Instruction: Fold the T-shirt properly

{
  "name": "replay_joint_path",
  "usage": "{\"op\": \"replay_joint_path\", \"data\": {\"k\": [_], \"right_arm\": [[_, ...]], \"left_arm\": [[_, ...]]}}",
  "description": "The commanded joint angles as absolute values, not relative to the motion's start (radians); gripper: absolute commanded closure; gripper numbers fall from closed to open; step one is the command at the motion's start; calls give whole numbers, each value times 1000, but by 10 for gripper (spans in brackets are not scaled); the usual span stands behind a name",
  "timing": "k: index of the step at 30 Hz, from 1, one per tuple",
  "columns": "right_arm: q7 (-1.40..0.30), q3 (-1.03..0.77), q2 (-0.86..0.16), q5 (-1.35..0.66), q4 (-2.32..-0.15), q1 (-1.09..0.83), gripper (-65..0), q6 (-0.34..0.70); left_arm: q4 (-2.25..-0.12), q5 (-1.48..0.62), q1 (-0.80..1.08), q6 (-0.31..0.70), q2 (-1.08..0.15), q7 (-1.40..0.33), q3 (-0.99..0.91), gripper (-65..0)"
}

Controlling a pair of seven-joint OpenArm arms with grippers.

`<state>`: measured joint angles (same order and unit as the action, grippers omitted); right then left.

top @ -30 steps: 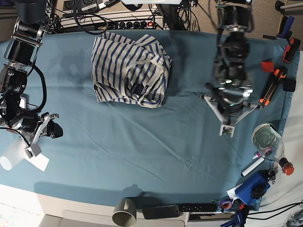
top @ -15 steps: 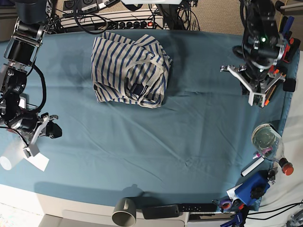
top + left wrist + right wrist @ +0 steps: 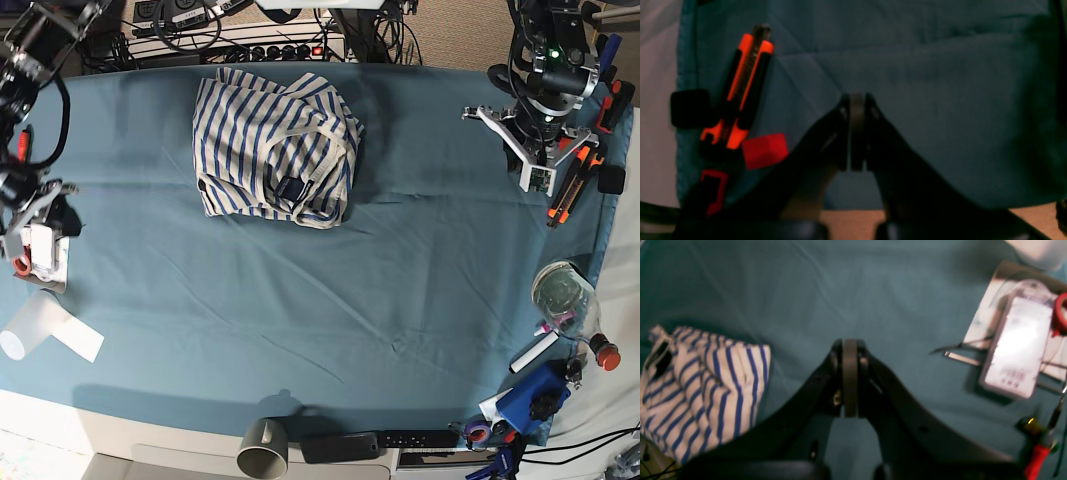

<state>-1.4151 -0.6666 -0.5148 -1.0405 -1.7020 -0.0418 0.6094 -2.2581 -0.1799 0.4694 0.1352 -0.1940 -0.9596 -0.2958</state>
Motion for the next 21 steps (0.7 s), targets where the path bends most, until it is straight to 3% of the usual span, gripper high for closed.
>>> {"op": "replay_joint_path", "data": {"k": [1,11,21], "right_arm": [[-1396,-676,-525,-1065,-1734,-54,0,612],[-1396,-675,-344,-1003,-1974,-246,0,613],[-1396,-673,-241,-945,-1992,-409,0,613]], "left_arm": [[-2277,-184,477,133,-200,-943,-299,0],[-2277,-184,577,132,-200,-942,-299,0],[-2277,-184,664,132,-200,-942,-299,0]]}}
